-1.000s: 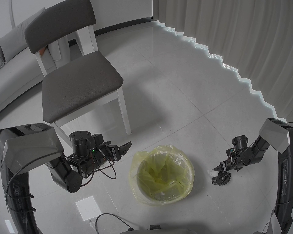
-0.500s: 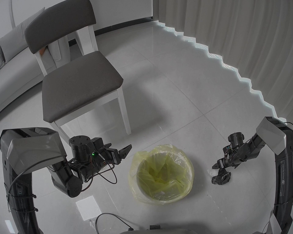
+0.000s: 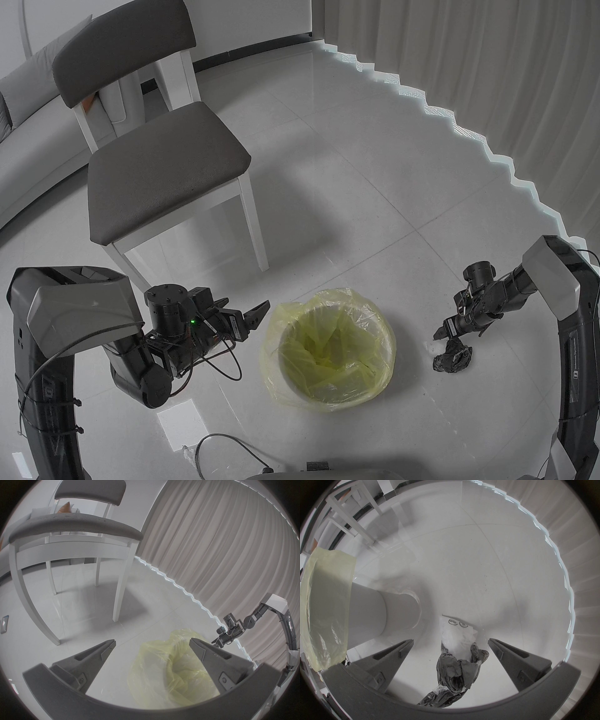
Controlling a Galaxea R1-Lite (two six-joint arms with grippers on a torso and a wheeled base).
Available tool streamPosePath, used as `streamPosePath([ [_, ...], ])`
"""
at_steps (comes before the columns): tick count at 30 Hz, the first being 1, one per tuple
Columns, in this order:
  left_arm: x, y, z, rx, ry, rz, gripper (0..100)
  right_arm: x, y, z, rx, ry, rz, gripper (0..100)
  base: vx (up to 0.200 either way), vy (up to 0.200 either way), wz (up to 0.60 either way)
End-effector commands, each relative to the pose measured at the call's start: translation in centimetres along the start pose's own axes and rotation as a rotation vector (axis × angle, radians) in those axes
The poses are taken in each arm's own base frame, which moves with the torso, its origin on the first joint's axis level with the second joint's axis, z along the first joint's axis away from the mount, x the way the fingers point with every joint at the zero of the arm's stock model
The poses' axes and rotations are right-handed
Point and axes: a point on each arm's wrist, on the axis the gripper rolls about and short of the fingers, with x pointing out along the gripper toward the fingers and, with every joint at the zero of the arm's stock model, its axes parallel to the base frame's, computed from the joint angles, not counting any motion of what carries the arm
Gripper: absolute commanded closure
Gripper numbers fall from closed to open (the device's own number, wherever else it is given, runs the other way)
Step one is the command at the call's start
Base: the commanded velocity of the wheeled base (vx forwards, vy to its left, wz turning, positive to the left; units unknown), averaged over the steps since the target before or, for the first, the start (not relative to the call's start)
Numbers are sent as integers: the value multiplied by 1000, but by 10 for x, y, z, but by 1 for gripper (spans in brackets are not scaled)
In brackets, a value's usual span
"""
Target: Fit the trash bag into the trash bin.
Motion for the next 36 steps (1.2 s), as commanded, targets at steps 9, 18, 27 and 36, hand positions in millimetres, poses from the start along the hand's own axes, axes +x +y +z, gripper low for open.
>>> streamPosePath([
  [9, 3, 7, -11, -4, 3, 13, 0, 14, -2, 1, -20, 150, 6, 0, 0, 0, 0],
  [18, 4, 8, -16, -3, -11, 11, 0, 4, 5, -16, -35, 214, 9, 0, 0, 0, 0],
  [27, 4, 6, -14, 0, -28, 4, 0, 2, 6, -19, -37, 228, 11, 100, 0, 0, 0],
  [36, 3, 7, -14, -2, -27, 8, 0, 1, 7, -22, -39, 241, 11, 100, 0, 0, 0],
])
